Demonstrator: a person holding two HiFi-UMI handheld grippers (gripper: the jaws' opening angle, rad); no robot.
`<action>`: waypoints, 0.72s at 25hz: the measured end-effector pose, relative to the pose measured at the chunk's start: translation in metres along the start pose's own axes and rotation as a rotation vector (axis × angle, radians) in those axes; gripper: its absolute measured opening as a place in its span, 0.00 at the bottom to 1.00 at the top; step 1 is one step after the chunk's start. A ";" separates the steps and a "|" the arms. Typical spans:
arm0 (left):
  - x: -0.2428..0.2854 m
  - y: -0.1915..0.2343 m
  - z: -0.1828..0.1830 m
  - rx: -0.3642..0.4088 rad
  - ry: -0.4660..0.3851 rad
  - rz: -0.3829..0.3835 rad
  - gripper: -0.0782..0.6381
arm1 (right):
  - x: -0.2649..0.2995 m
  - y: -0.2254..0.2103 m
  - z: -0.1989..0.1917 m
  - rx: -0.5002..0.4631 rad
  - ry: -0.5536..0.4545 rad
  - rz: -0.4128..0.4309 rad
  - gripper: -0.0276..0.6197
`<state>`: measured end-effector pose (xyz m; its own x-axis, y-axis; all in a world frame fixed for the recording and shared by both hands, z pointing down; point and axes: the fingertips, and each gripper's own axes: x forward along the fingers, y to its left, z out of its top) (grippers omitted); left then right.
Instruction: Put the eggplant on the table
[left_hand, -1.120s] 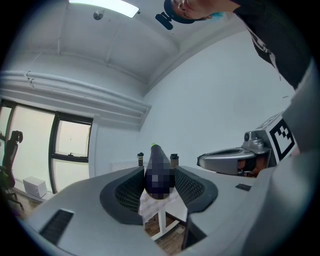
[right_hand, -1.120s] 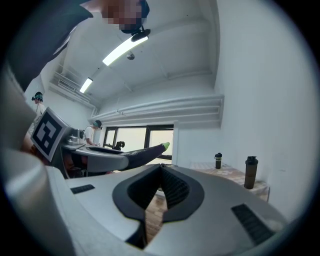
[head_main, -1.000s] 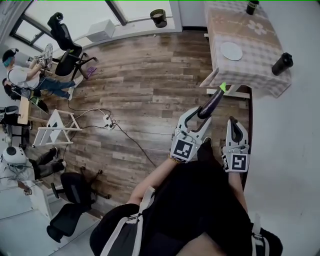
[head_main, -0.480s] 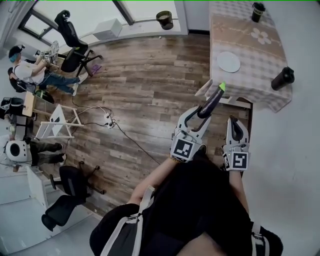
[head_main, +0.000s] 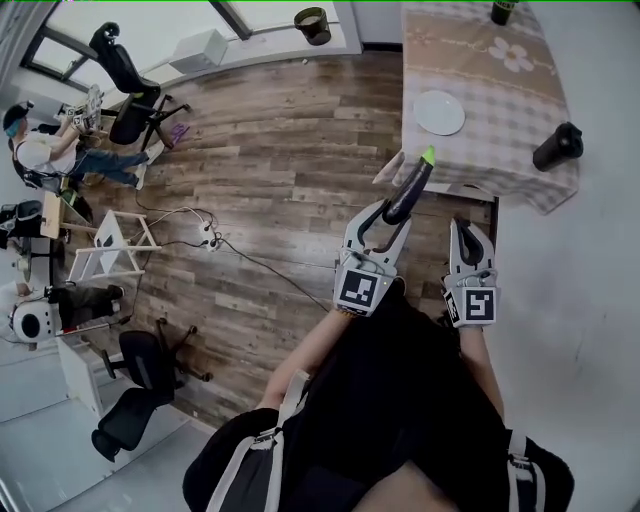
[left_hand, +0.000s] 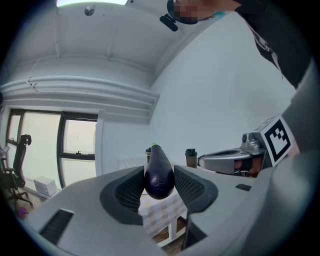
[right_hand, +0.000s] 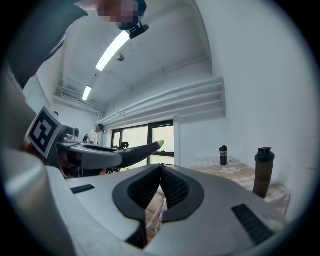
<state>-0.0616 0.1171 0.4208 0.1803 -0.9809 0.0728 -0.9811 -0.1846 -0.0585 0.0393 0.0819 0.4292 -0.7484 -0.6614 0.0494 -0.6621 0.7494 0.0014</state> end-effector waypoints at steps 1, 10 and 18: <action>0.005 0.002 -0.002 -0.003 0.005 -0.001 0.39 | 0.004 -0.004 -0.002 -0.001 0.006 -0.001 0.05; 0.079 0.029 -0.015 -0.041 0.006 -0.036 0.39 | 0.058 -0.049 -0.010 -0.008 0.042 -0.044 0.05; 0.152 0.086 -0.005 -0.066 -0.016 -0.068 0.39 | 0.147 -0.077 0.010 -0.042 0.067 -0.048 0.05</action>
<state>-0.1186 -0.0478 0.4321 0.2472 -0.9672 0.0587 -0.9690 -0.2469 0.0122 -0.0202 -0.0731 0.4263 -0.7109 -0.6939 0.1148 -0.6938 0.7186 0.0472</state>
